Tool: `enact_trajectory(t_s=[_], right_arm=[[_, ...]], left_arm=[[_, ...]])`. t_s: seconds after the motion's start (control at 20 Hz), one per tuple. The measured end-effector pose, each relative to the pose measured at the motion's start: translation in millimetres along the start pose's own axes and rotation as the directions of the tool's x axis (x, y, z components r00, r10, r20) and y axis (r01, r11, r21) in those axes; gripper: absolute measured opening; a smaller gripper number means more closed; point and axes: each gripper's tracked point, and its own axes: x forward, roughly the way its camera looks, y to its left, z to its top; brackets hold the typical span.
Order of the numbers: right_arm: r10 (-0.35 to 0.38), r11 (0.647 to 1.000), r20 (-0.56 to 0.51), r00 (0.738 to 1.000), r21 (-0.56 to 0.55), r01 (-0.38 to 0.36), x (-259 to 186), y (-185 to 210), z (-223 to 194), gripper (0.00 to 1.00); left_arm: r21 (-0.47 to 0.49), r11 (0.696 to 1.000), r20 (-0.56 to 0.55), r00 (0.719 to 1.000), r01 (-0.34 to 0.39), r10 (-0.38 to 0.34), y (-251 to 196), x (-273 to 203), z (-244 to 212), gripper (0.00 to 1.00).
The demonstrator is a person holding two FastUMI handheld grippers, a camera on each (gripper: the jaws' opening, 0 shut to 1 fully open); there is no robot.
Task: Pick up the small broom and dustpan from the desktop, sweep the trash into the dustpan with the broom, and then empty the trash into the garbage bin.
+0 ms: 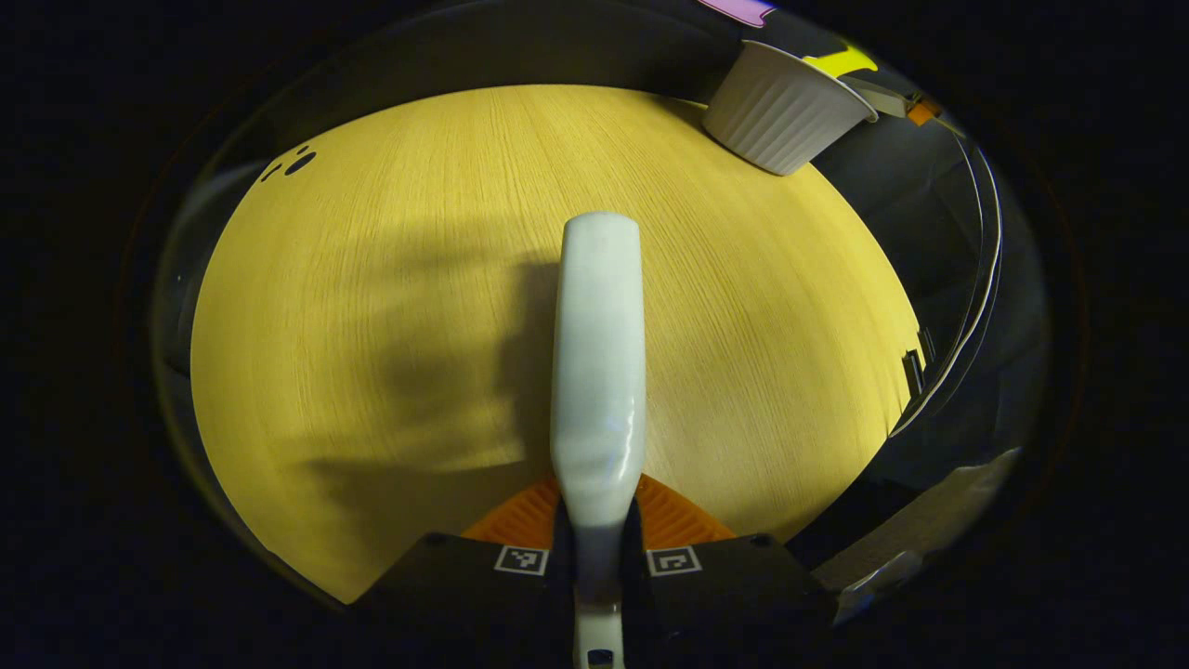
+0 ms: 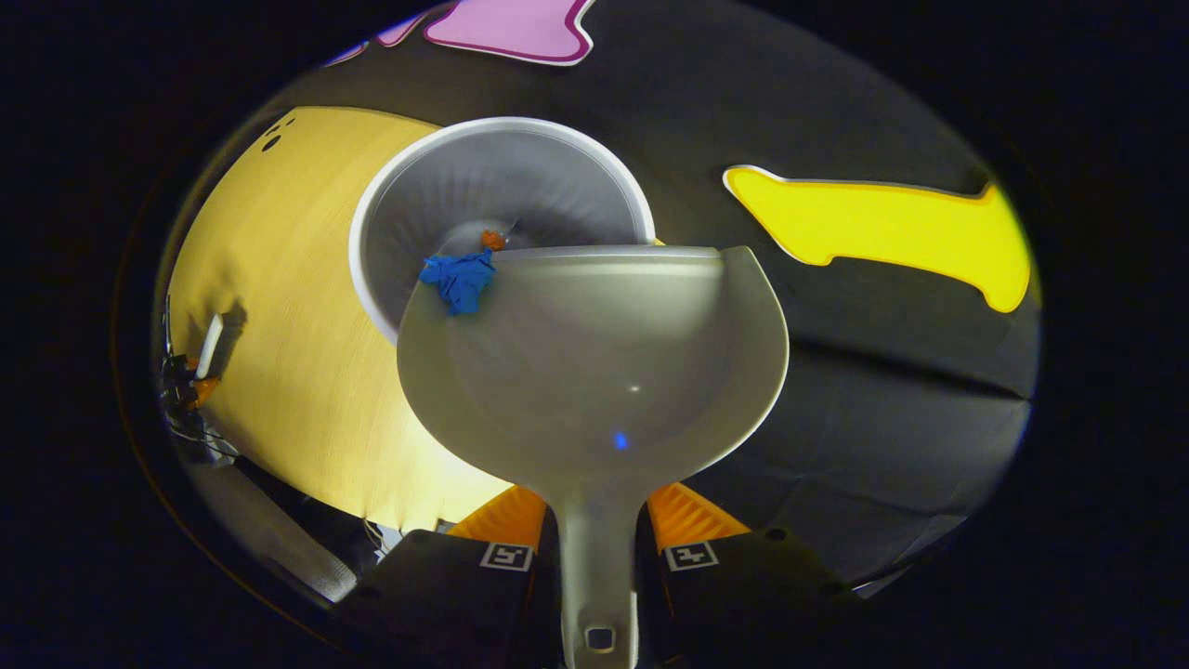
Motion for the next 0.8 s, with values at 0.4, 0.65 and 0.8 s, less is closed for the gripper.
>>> enact_trajectory(t_s=[0.4,0.65,0.8], right_arm=[[-0.054,0.991,0.016,0.998,-0.119,0.056,-5.9,5.7,18.2,0.36],[-0.058,0.99,0.039,0.998,-0.125,0.063,-6.2,5.8,21.2,0.37],[-0.08,0.988,0.043,0.996,-0.128,0.085,-7.3,3.6,23.0,0.36]], left_arm=[[-0.013,1.0,0.009,1.0,0.0,0.0,-5.7,0.6,3.4,0.24],[-0.022,1.0,0.013,1.0,-0.005,0.005,-9.6,-1.6,1.3,0.24],[-0.033,0.999,0.008,1.0,-0.01,0.01,-10.1,-2.7,-1.1,0.24]])
